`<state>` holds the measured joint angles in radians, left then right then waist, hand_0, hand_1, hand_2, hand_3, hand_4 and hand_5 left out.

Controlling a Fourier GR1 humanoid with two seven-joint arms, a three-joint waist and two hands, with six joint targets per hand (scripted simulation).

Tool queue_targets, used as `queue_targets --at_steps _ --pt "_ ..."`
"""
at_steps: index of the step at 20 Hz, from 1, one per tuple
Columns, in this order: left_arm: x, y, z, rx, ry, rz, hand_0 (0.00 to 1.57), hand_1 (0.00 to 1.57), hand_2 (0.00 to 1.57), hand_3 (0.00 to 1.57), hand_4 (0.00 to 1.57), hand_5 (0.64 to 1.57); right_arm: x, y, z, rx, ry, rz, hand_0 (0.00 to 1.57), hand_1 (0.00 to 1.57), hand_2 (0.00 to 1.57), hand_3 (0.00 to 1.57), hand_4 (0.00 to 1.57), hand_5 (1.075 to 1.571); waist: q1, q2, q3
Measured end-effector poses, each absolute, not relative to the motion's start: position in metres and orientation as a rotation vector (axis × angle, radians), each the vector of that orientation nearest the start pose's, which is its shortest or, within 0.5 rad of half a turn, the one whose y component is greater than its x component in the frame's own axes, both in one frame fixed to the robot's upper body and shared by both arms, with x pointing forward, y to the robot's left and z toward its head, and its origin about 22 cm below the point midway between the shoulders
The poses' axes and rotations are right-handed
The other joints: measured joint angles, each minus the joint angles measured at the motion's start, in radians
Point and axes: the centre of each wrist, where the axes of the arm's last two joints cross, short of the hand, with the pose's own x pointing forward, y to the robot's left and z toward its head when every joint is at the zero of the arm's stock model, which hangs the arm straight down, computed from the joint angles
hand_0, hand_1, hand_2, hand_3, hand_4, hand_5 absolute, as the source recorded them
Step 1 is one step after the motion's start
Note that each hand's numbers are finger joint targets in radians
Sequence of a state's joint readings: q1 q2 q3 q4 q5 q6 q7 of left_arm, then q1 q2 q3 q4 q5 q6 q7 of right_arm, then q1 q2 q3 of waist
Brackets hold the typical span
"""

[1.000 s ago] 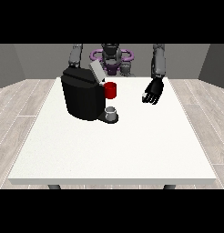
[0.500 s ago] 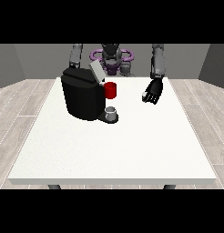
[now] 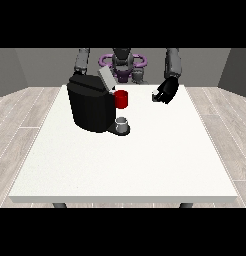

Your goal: Insert the coffee pod into the coffee machine and close the lid

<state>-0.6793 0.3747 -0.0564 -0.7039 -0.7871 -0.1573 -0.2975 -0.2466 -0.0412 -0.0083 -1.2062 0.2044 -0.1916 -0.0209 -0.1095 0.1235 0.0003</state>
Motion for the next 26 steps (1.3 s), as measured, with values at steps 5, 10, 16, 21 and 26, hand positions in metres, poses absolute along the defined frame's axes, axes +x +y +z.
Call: queue_targets --at_steps 5,10,16,21,26 --pt "0.410 0.269 0.063 0.489 -1.332 -1.253 1.42 1.42 1.40 1.34 0.56 1.571 0.295 -0.218 -0.038 -0.268 -1.443 0.143 0.00 0.00 0.00 0.00 0.00 1.571 0.003 -0.054 0.0002" --pt "0.420 0.249 0.086 0.469 -1.354 -1.269 1.40 1.40 1.40 1.34 0.60 1.571 0.295 -0.217 -0.039 -0.246 -1.446 0.137 0.00 0.00 0.00 0.00 0.00 1.571 -0.011 -0.077 0.0000" --pt "0.433 0.236 0.123 0.488 -1.391 -1.256 1.38 1.38 1.40 1.38 0.52 1.571 0.304 -0.209 -0.025 -0.232 -1.500 0.132 0.00 0.00 0.00 0.00 0.00 1.571 -0.042 -0.063 -0.0001" --pt "0.445 0.228 0.166 0.475 -1.424 -1.191 1.20 1.20 1.24 1.26 0.49 1.571 0.310 -0.215 -0.016 -0.234 -1.531 0.126 0.00 0.00 0.00 0.00 0.00 1.571 -0.074 -0.051 0.0001" --pt "0.453 0.236 0.209 0.512 -1.465 -1.132 1.17 1.17 1.25 1.27 0.48 1.571 0.320 -0.209 0.004 -0.237 -1.579 0.143 0.00 0.00 0.00 0.00 0.27 1.571 -0.123 -0.007 -0.0003"
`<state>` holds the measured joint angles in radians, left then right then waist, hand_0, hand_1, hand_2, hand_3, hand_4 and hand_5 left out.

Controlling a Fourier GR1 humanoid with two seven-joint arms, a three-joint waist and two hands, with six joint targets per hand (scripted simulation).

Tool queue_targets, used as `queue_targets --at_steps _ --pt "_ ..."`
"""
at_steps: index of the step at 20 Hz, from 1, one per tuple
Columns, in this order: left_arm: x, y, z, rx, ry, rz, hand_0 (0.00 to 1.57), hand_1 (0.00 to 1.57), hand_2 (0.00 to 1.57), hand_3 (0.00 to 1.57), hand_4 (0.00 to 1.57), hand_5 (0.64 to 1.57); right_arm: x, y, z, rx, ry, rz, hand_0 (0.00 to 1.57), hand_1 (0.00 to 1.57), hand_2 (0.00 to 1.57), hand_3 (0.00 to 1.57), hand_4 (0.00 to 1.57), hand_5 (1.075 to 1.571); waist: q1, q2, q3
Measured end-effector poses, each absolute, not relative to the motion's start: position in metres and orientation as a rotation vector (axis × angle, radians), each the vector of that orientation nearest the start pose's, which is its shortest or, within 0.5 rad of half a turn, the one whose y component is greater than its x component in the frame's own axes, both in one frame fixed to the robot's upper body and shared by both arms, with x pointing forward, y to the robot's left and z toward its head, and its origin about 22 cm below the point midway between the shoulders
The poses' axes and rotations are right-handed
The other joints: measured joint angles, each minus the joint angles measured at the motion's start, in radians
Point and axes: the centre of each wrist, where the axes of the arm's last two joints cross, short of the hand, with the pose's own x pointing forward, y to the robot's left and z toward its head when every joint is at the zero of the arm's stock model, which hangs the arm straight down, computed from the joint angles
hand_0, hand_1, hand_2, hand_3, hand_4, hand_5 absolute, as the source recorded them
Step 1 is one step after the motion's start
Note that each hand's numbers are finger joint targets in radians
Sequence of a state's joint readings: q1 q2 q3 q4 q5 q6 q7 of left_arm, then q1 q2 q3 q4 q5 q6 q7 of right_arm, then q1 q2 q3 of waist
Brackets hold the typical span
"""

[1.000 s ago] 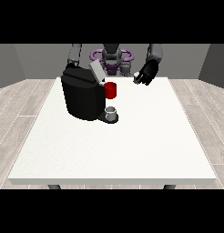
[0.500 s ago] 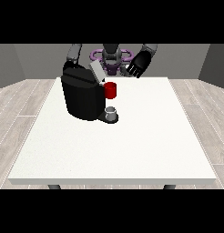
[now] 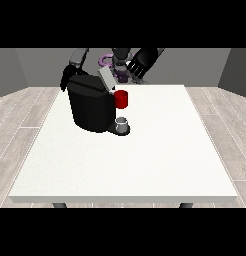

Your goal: Insert the coffee pod into the coffee machine and close the lid

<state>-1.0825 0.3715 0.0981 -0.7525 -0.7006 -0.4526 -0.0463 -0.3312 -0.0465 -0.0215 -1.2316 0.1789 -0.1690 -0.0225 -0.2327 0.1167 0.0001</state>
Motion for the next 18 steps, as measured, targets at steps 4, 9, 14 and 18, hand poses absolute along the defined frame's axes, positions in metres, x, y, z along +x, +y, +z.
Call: queue_targets --at_steps 4,9,14,18 --pt "0.455 0.239 0.232 0.565 -1.489 -1.114 1.25 1.25 1.30 1.25 0.48 1.571 0.327 -0.213 0.021 -0.233 -1.615 0.146 0.00 0.00 0.00 0.00 0.00 1.571 -0.028 0.041 0.0000" --pt "0.457 0.241 0.262 0.592 -1.523 -1.102 1.29 1.29 1.32 1.26 0.48 1.571 0.335 -0.210 0.033 -0.231 -1.652 0.138 0.00 0.00 0.00 0.00 0.15 1.571 -0.046 0.090 0.0003" --pt "0.457 0.235 0.272 0.612 -1.552 -1.116 1.19 1.19 1.27 1.23 0.47 1.571 0.341 -0.214 0.040 -0.240 -1.681 0.121 0.00 0.00 0.00 0.00 0.00 1.571 -0.047 0.138 0.0002" --pt "0.458 0.234 0.273 0.613 -1.554 -1.129 1.20 1.20 1.26 1.23 0.46 1.571 0.344 -0.214 0.044 -0.250 -1.686 0.123 0.00 0.00 0.00 0.00 0.22 1.571 -0.046 0.157 0.0002"
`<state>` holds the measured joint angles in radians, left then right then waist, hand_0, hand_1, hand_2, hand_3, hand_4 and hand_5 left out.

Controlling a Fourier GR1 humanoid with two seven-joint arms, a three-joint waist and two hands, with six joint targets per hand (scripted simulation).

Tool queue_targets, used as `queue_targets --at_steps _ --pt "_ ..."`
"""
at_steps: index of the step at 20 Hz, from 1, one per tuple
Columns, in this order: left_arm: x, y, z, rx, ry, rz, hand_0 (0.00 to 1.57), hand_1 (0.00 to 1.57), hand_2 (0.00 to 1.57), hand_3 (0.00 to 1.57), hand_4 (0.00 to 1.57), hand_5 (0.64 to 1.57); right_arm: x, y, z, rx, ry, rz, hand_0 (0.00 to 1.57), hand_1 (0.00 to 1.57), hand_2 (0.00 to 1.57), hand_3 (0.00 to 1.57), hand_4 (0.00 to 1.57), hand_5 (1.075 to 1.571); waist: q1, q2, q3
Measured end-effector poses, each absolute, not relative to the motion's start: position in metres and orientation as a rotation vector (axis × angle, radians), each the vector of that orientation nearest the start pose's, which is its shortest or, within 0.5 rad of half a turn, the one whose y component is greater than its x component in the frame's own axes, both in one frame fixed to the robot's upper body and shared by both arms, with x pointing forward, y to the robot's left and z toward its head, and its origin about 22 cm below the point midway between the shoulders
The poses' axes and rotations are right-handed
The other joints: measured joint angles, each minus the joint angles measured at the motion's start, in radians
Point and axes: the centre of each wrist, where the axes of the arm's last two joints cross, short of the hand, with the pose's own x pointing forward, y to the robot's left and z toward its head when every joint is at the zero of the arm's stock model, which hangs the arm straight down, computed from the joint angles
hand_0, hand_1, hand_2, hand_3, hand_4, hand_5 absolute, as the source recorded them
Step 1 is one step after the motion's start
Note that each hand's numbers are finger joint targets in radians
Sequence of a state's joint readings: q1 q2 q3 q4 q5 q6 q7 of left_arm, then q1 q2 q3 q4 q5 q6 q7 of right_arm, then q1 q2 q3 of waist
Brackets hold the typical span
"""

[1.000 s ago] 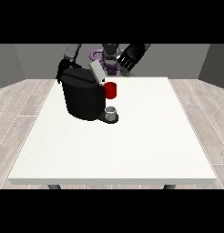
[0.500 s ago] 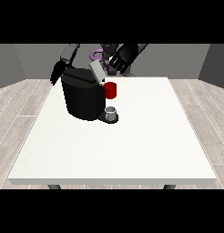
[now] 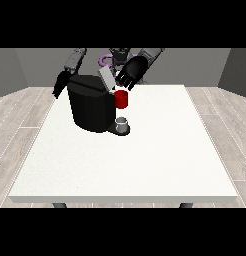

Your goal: Insert the coffee pod into the coffee machine and close the lid

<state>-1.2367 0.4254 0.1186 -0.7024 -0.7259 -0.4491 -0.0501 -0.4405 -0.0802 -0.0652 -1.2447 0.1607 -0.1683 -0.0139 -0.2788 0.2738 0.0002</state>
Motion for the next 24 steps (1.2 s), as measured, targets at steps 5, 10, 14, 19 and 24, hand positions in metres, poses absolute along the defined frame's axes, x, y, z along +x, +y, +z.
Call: queue_targets --at_steps 5,10,14,19,24 --pt "0.460 0.239 0.268 0.615 -1.547 -1.124 1.24 1.24 1.28 1.23 0.42 1.571 0.348 -0.212 0.053 -0.253 -1.702 0.121 0.00 0.00 0.00 0.00 0.04 1.571 -0.008 0.016 0.0001" --pt "0.462 0.235 0.273 0.602 -1.541 -1.129 1.19 1.19 1.25 1.20 0.42 1.571 0.351 -0.211 0.057 -0.253 -1.705 0.108 0.00 0.00 0.00 0.00 0.00 1.571 -0.010 0.020 0.0001" --pt "0.462 0.239 0.270 0.615 -1.548 -1.116 1.17 1.17 1.24 1.19 0.41 1.571 0.346 -0.209 0.051 -0.245 -1.703 0.116 0.00 0.00 0.00 0.00 0.10 1.571 -0.021 0.021 0.0003" --pt "0.463 0.243 0.270 0.628 -1.553 -1.104 1.22 1.22 1.26 1.21 0.38 1.571 0.347 -0.207 0.057 -0.241 -1.696 0.118 0.00 0.00 0.00 0.00 0.00 1.571 -0.032 0.026 -0.0002" --pt "0.462 0.239 0.282 0.648 -1.580 -1.118 1.20 1.20 1.22 1.17 0.36 1.571 0.349 -0.206 0.058 -0.256 -1.712 0.115 0.00 0.00 0.00 0.00 0.00 1.571 -0.028 0.038 -0.0004"
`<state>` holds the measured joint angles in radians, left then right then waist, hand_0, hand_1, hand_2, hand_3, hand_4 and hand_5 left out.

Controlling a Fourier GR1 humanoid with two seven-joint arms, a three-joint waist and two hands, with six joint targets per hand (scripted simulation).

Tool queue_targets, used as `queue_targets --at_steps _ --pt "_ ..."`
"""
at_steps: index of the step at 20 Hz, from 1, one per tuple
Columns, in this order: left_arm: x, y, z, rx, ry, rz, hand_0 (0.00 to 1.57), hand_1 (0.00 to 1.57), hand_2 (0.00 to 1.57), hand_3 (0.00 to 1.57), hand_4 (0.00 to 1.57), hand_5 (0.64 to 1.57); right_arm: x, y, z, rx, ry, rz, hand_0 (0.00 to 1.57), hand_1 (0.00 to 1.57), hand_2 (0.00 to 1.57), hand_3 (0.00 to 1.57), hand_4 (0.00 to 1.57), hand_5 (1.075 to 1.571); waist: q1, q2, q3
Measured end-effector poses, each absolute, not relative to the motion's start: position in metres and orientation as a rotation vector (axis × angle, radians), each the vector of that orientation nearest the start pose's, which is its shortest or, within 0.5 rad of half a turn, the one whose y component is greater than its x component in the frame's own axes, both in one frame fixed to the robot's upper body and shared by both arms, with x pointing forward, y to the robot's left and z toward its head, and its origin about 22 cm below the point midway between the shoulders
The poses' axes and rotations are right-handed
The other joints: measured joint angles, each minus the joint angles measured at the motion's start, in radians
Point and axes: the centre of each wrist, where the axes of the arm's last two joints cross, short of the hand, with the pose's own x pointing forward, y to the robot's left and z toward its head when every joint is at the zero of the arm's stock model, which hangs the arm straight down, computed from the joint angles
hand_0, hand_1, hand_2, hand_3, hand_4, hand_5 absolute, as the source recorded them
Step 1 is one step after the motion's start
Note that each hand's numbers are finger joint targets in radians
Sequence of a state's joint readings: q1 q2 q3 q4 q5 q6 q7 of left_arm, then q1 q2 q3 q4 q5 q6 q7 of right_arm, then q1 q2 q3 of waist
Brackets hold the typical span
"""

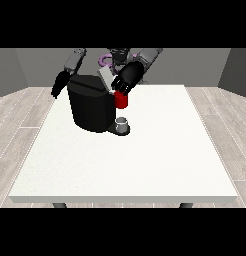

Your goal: Insert the coffee pod into the coffee machine and close the lid

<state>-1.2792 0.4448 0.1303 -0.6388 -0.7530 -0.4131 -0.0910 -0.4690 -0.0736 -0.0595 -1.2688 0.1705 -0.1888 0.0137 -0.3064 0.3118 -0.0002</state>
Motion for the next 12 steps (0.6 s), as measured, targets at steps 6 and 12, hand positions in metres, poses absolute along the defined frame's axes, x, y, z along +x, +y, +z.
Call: queue_targets --at_steps 6,12 --pt "0.461 0.246 0.286 0.687 -1.608 -1.104 1.23 1.23 1.24 1.16 0.00 1.571 0.348 -0.214 0.058 -0.254 -1.721 0.122 0.00 0.00 0.00 0.00 0.00 1.571 -0.007 0.003 0.0003" --pt "0.460 0.246 0.289 0.789 -1.606 -1.167 1.16 1.16 1.19 1.07 0.00 1.571 0.351 -0.210 0.061 -0.261 -1.725 0.108 0.00 0.00 0.00 0.00 0.00 1.571 0.003 0.026 0.0005"
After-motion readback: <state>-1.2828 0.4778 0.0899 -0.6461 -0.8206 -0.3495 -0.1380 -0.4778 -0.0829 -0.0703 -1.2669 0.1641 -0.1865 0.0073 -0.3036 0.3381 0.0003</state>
